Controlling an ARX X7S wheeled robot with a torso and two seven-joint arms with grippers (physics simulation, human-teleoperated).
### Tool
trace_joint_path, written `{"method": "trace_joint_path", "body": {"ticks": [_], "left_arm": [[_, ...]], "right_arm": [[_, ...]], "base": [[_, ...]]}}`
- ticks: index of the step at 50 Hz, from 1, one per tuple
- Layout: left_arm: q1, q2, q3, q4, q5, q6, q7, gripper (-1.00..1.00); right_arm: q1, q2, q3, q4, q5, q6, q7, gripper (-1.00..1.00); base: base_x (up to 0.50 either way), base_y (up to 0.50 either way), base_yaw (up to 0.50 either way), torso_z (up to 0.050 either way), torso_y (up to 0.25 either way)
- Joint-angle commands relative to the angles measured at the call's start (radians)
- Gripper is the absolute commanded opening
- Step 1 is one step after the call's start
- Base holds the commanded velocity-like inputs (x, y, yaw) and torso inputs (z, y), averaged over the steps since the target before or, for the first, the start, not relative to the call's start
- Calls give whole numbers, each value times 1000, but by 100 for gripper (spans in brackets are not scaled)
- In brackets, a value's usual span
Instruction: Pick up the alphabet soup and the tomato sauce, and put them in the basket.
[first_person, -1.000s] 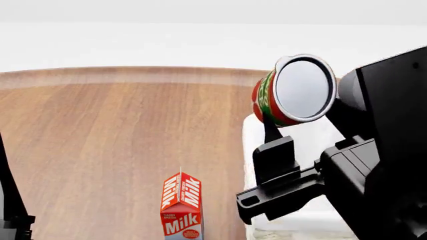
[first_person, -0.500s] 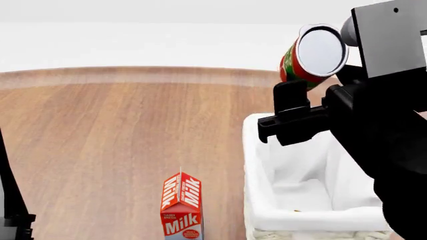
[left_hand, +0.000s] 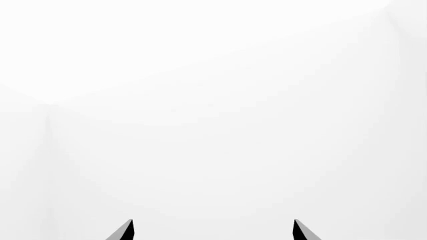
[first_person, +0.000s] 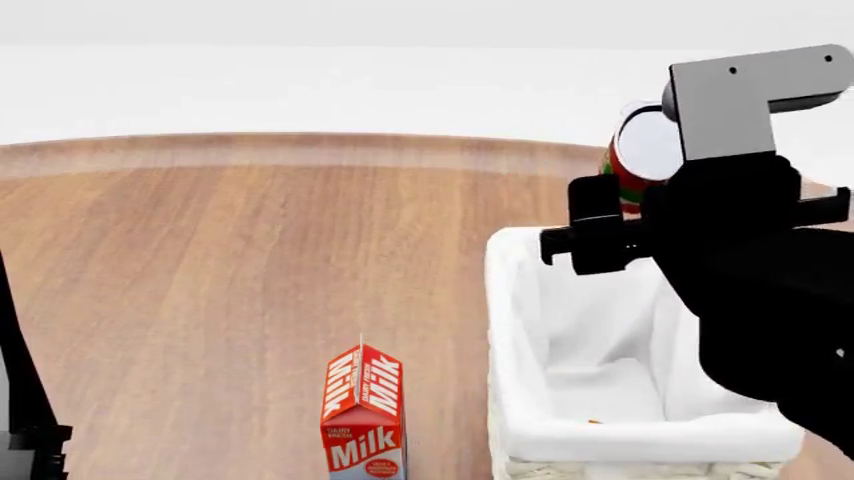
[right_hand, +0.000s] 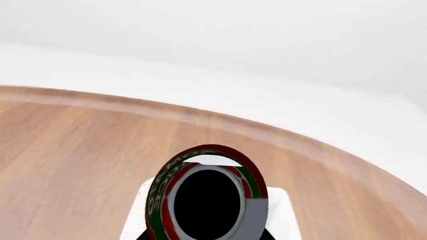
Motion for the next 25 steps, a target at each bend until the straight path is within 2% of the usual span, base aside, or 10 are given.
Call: {"method": "trace_joint_path", "body": {"ticks": [1, 25], "left_arm": [[-2, 0, 5, 0, 5, -3, 0, 100], [9, 0, -4, 0, -5, 6, -2, 100]], "right_arm": [[-9, -90, -25, 202, -109, -40, -55, -100], [-68, -178, -58, 435, -166, -98, -112, -100]], "base": [[0, 0, 0, 0, 0], [0, 0, 0, 0, 0]]}}
